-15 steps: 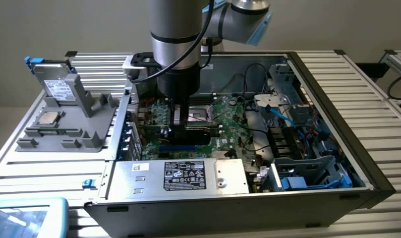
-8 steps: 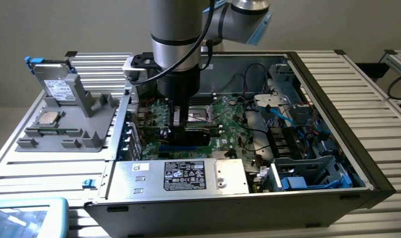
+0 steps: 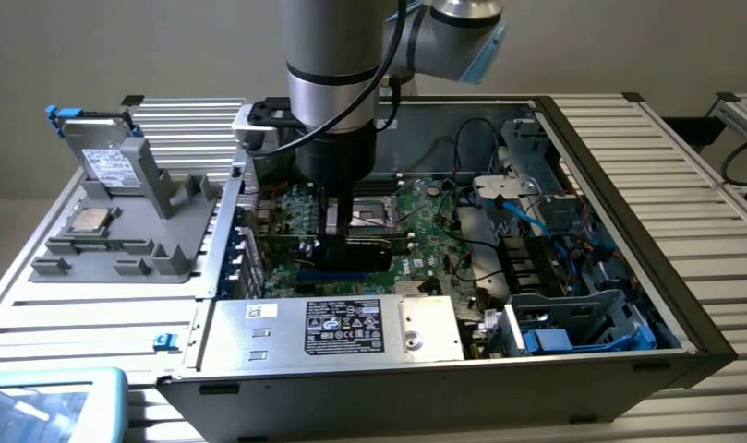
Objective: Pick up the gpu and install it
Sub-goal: 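Insert the gpu into the slot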
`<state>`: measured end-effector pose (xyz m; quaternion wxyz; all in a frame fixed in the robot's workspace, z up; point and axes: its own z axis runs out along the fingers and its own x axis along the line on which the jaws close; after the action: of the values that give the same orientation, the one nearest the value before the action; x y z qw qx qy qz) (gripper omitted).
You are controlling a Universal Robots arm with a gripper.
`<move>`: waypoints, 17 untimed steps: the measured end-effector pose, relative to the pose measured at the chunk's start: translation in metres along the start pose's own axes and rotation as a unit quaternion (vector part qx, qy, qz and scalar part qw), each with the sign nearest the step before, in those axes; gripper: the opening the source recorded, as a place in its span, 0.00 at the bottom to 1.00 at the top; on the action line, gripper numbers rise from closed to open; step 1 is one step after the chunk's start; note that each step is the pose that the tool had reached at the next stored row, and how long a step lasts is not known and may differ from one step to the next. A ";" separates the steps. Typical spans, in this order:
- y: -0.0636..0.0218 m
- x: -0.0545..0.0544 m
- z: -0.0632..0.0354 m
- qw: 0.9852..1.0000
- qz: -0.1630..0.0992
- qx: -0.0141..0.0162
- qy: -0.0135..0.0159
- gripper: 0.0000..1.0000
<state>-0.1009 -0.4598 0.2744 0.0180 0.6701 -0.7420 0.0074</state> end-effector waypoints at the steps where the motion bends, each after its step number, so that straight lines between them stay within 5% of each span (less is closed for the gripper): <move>1: 0.0000 0.000 0.0000 1.000 0.000 0.000 0.000 0.28; 11: -0.0014 0.000 0.0000 1.000 0.000 -0.009 0.001 0.28; 17: -0.0014 0.000 0.0002 1.000 0.000 -0.009 0.001 0.28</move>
<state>-0.0995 -0.4598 0.2742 0.0248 0.6702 -0.7418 0.0012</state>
